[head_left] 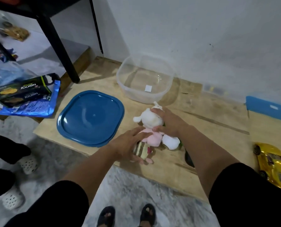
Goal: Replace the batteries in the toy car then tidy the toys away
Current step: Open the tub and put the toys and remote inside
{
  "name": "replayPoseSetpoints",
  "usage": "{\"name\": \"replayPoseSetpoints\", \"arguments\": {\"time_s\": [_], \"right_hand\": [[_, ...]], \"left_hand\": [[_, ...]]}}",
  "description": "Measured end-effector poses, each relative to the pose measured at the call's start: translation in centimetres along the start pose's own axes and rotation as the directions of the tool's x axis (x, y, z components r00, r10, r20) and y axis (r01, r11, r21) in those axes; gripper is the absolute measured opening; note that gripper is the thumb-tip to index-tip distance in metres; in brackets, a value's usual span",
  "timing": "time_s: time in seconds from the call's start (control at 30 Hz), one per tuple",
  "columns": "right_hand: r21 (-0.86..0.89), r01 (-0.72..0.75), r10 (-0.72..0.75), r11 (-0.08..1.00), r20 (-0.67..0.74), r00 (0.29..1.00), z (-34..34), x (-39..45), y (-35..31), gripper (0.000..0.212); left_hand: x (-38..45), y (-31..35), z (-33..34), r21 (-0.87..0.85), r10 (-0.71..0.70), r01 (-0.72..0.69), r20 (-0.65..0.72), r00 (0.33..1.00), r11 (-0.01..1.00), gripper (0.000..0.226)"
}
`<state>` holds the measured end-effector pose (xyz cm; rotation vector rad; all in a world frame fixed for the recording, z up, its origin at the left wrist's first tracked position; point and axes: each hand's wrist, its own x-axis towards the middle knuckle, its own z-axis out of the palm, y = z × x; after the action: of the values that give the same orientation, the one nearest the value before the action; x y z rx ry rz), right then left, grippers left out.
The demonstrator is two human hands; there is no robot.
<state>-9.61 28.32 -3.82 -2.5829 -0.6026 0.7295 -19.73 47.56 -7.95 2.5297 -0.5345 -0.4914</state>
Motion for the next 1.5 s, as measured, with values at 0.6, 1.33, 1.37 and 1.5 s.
{"name": "replayPoseSetpoints", "arguments": {"time_s": [0.6,1.33,1.37,1.5], "right_hand": [[-0.079,0.078,-0.085,0.994,-0.09,0.992,-6.2,-2.4,-2.5,0.045],[0.003,-0.169,0.162,0.986,-0.292,0.943,-13.2,9.4,-2.7,0.047],[-0.006,-0.178,0.169,0.984,-0.295,0.94,-12.9,10.3,-2.5,0.047],[-0.028,-0.184,0.166,0.983,-0.308,0.937,-11.6,13.1,-1.5,0.046]], "left_hand": [[-2.5,1.6,-8.3,-0.006,-0.108,0.109,-0.148,0.983,0.994,0.077],[15.0,-7.4,-20.1,0.046,-0.004,0.016,-0.258,0.966,0.999,0.093],[15.9,-8.0,-20.1,0.049,0.005,0.007,-0.248,0.969,0.999,0.093],[18.6,-10.3,-19.5,0.083,-0.008,0.025,-0.193,0.981,0.996,0.092]]}}
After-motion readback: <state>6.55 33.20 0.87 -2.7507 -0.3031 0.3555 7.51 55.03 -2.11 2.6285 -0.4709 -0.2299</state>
